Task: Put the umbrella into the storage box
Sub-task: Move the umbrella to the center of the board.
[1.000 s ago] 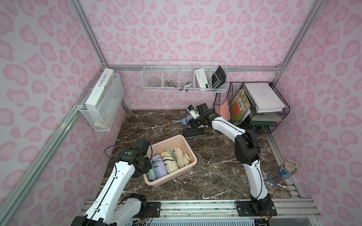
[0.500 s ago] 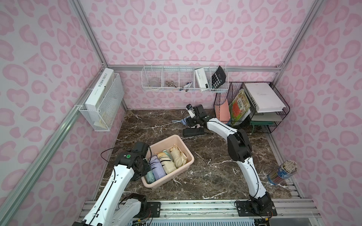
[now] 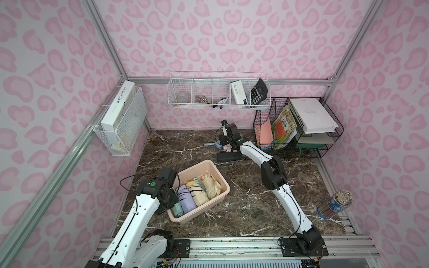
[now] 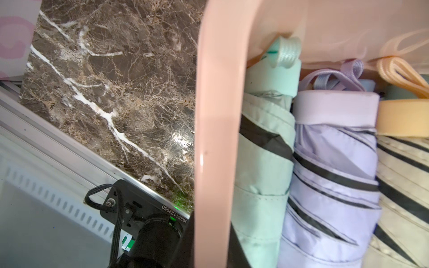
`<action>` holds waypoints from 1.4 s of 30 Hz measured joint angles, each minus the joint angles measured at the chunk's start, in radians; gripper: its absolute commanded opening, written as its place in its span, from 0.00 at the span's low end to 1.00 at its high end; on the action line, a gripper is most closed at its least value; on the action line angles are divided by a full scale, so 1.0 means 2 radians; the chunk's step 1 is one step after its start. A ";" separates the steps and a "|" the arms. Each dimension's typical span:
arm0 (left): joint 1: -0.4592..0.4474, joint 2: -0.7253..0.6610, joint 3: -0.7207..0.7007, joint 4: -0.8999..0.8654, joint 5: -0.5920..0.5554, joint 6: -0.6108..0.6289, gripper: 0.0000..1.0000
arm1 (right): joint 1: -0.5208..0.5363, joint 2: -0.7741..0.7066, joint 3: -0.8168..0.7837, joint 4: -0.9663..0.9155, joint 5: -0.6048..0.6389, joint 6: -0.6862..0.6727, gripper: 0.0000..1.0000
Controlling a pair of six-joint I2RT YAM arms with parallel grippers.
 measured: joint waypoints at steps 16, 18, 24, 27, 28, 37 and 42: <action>0.000 0.006 0.000 0.011 -0.001 -0.002 0.03 | 0.003 -0.061 -0.087 -0.093 0.043 0.016 0.69; 0.000 0.004 0.000 0.011 -0.001 -0.003 0.03 | 0.006 -0.115 -0.177 -0.079 0.045 0.022 0.69; 0.000 -0.002 -0.001 0.011 -0.003 -0.006 0.03 | 0.010 -0.225 -0.348 -0.059 0.038 0.037 0.68; 0.000 -0.008 -0.006 0.011 -0.005 -0.009 0.03 | 0.013 -0.277 -0.425 -0.051 0.031 0.042 0.68; 0.000 -0.010 -0.007 0.011 -0.005 -0.010 0.03 | 0.015 -0.294 -0.448 -0.051 0.029 0.043 0.68; 0.001 -0.036 -0.028 0.014 -0.007 -0.020 0.03 | 0.016 -0.395 -0.541 -0.103 -0.033 0.037 0.79; 0.002 -0.041 -0.031 0.014 -0.011 -0.020 0.03 | 0.020 -0.446 -0.531 -0.125 -0.072 -0.004 0.82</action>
